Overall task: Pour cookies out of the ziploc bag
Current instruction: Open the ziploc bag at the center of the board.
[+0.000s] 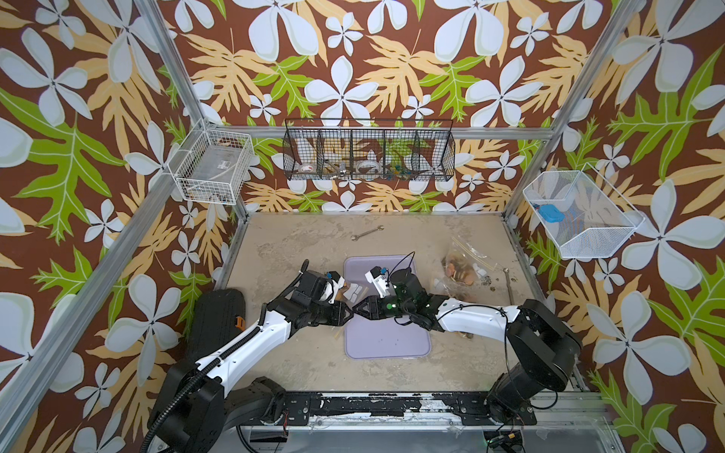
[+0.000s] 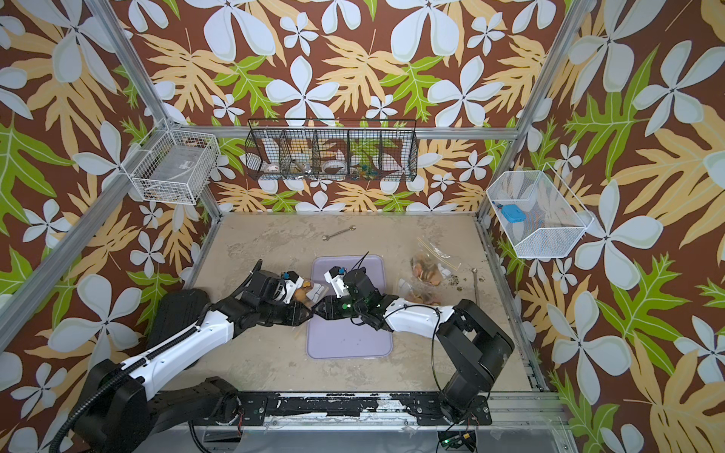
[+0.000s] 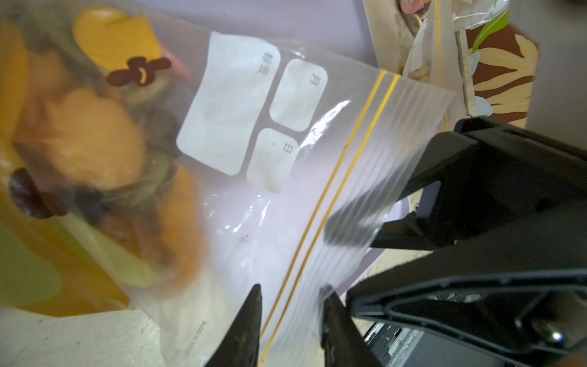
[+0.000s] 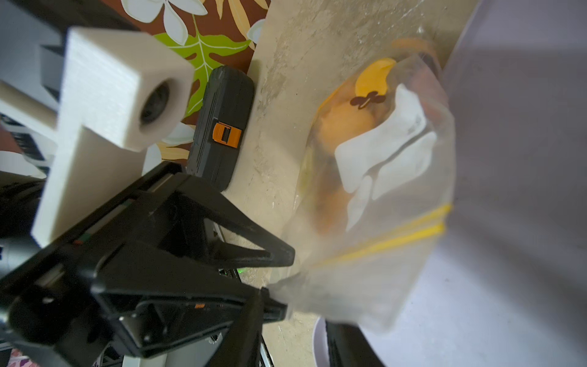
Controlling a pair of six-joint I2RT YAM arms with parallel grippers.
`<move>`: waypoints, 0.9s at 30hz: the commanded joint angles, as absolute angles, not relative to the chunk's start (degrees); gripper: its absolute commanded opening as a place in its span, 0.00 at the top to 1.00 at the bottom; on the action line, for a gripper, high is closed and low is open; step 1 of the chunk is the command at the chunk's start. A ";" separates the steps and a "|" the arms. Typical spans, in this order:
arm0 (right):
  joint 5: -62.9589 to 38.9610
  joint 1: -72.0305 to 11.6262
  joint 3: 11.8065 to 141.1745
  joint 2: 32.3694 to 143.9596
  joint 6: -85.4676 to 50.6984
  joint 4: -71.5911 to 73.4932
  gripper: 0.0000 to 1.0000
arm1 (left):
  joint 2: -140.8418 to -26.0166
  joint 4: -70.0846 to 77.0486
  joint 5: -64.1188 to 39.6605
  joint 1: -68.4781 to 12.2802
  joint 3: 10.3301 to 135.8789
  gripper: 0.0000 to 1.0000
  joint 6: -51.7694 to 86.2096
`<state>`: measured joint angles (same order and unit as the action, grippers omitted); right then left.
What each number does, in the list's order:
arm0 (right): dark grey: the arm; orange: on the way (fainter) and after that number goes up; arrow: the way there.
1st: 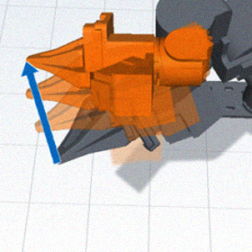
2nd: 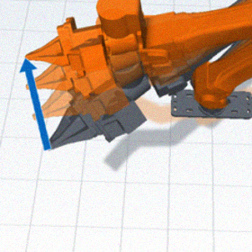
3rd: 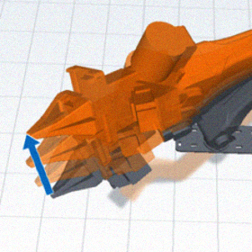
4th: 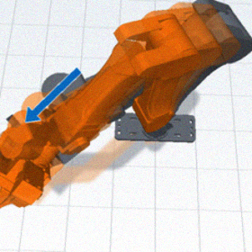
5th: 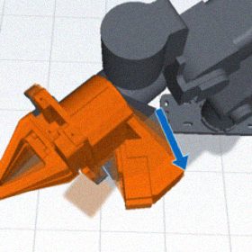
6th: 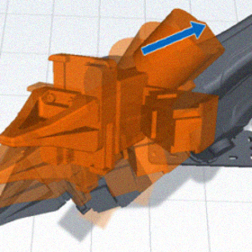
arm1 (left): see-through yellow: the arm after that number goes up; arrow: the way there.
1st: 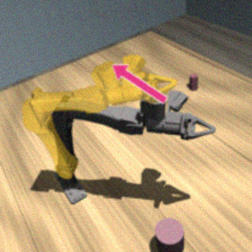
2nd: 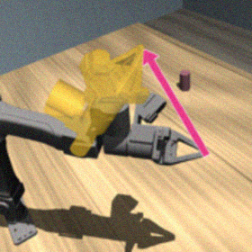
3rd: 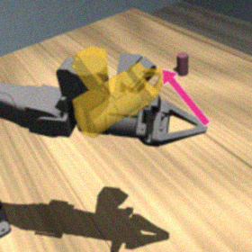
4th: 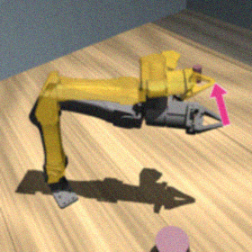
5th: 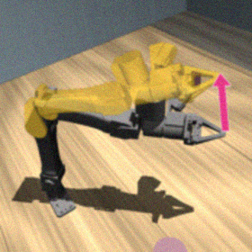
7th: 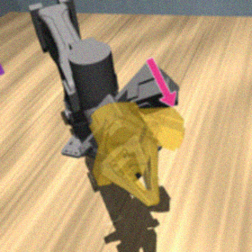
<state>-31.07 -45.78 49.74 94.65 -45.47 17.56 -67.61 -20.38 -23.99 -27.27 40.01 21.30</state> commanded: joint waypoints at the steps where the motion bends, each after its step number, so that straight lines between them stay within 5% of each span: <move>1: -30.60 -45.79 50.51 95.43 -45.64 18.96 0.65 | -67.59 -19.56 -24.52 -27.31 39.82 0.66 21.19; 27: -31.44 -43.64 50.63 96.12 -44.11 18.19 0.92 | -65.72 -21.88 -20.83 -27.31 41.65 0.66 21.86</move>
